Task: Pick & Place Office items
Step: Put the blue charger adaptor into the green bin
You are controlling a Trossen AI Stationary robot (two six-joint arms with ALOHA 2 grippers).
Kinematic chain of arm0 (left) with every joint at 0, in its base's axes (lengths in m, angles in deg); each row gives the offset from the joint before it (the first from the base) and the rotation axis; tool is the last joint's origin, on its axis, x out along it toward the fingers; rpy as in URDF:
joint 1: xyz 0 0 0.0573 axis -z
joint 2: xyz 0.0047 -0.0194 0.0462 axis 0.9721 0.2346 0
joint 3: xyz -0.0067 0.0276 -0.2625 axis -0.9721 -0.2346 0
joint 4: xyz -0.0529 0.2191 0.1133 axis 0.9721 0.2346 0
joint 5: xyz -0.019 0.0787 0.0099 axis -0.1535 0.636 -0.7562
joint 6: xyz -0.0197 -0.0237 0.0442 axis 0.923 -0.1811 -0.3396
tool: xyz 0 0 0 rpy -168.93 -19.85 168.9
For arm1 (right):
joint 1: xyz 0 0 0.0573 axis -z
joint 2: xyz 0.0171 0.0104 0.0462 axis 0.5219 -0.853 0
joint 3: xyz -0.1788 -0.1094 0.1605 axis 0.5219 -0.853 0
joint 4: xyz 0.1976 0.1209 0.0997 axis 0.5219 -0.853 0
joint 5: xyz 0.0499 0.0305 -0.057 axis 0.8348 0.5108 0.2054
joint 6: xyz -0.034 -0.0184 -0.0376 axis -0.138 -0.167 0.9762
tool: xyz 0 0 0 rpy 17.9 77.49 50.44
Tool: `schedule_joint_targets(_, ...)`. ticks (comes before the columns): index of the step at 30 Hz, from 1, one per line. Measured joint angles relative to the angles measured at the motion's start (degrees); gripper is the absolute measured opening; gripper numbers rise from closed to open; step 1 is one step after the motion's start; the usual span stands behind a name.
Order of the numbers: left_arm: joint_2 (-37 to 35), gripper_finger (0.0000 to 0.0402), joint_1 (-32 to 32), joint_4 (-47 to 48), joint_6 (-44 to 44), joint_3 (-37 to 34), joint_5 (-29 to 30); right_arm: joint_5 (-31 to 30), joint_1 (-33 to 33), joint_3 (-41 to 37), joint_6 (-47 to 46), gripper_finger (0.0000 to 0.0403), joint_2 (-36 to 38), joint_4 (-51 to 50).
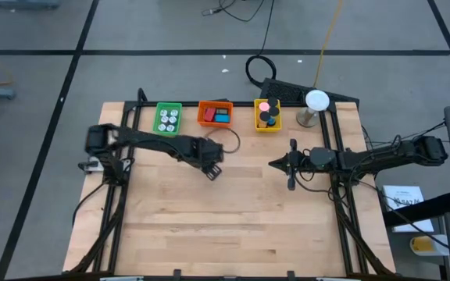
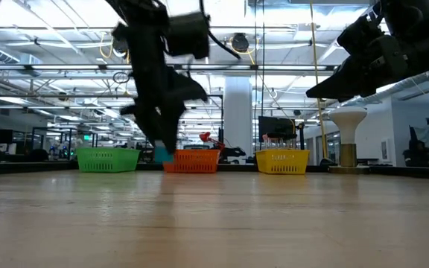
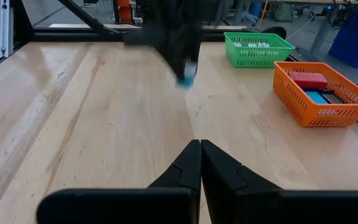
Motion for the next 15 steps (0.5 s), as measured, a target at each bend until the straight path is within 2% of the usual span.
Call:
schedule_joint_targets(4, -8.3, 0.0139, -2.7, 7.6, 0.0, 0.0, 2.9, 0.0, 0.0, 0.0, 0.0, 0.0001, 0.0, -0.2)
schedule_joint_targets(9, -16.8, 0.0142, -9.0, 12.2, -0.9, 0.0, 6.7, 0.0, 0.0, 0.0, 0.0, 0.0001, 0.0, 0.0)
schedule_joint_targets(15, -19.0, 0.0142, -19.8, 14.1, -6.1, -0.1, 8.8, 0.0, 0.0, 0.0, -0.2, 0.0001, 0.0, 0.0)
